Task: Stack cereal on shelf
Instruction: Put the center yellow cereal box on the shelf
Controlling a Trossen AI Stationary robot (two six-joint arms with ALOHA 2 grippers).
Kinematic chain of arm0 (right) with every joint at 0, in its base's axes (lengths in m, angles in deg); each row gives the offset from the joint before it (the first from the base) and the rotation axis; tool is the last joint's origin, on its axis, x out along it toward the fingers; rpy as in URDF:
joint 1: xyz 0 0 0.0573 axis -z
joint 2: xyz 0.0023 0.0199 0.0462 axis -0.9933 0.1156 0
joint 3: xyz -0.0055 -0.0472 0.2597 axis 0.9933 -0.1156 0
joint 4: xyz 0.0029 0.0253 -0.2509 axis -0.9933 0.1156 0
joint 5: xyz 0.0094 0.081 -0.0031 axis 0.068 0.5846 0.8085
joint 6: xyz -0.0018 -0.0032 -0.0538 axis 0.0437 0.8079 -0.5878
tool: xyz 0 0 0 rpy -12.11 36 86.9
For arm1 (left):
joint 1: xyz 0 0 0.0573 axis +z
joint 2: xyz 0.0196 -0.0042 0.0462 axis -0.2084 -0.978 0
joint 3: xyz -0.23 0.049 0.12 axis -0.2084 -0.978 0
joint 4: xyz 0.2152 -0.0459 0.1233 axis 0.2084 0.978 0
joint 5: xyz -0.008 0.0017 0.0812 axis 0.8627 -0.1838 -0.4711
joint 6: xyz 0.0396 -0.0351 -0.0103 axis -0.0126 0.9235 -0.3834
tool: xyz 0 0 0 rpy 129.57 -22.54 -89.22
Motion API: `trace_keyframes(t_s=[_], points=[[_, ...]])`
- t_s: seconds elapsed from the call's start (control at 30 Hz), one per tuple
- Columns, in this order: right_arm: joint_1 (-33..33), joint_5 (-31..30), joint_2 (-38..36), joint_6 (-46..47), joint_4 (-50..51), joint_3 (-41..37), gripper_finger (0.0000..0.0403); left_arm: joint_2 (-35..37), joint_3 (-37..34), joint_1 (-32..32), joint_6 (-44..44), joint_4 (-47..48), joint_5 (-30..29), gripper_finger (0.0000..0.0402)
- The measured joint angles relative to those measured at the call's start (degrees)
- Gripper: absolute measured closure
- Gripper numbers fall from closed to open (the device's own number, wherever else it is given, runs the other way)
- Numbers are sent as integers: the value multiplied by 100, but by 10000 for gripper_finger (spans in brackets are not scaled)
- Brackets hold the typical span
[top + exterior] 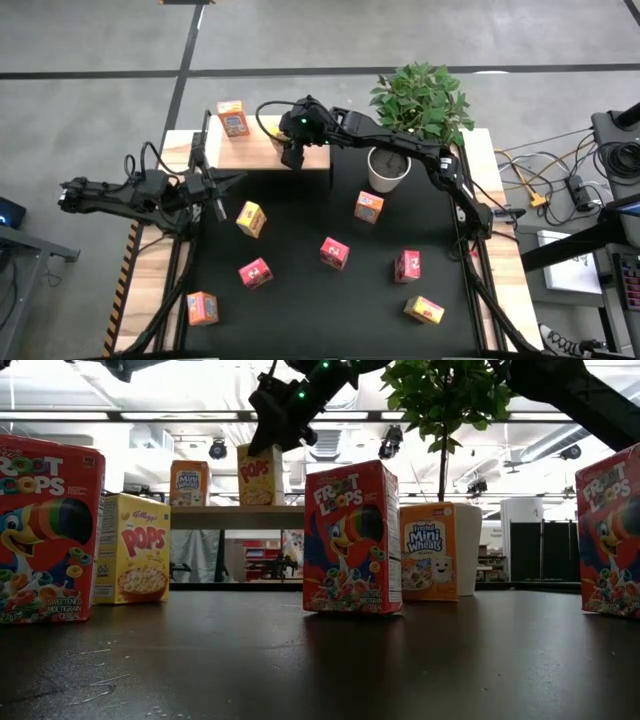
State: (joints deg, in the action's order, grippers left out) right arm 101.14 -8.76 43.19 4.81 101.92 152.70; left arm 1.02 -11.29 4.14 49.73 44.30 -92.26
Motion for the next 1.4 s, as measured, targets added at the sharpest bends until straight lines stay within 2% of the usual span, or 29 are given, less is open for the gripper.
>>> trace_keyframes(t_s=[0.23,0.43,0.77,0.9,1.03,1.27,1.4], points=[[2,-11,-89,-3,12,0,122,-6,0,-1,0,0,1,402],[-48,-26,-360,-19,21,33,129,-73,0,0,0,0,0,402],[-739,-37,-1431,-405,646,35,193,-491,2,-1,170,-358,0,402],[-1243,-487,-1840,-670,1065,14,227,-850,34,-1,198,-641,2,402],[-1741,-913,-2173,-694,1518,-163,264,-1320,392,-1,258,-550,-1,402],[-2412,-941,-2859,-350,1364,-1422,317,-2254,1675,94,161,859,0,402],[-2765,-1461,-3395,-60,1154,-2444,341,-2823,2477,198,153,1919,-1,402]])
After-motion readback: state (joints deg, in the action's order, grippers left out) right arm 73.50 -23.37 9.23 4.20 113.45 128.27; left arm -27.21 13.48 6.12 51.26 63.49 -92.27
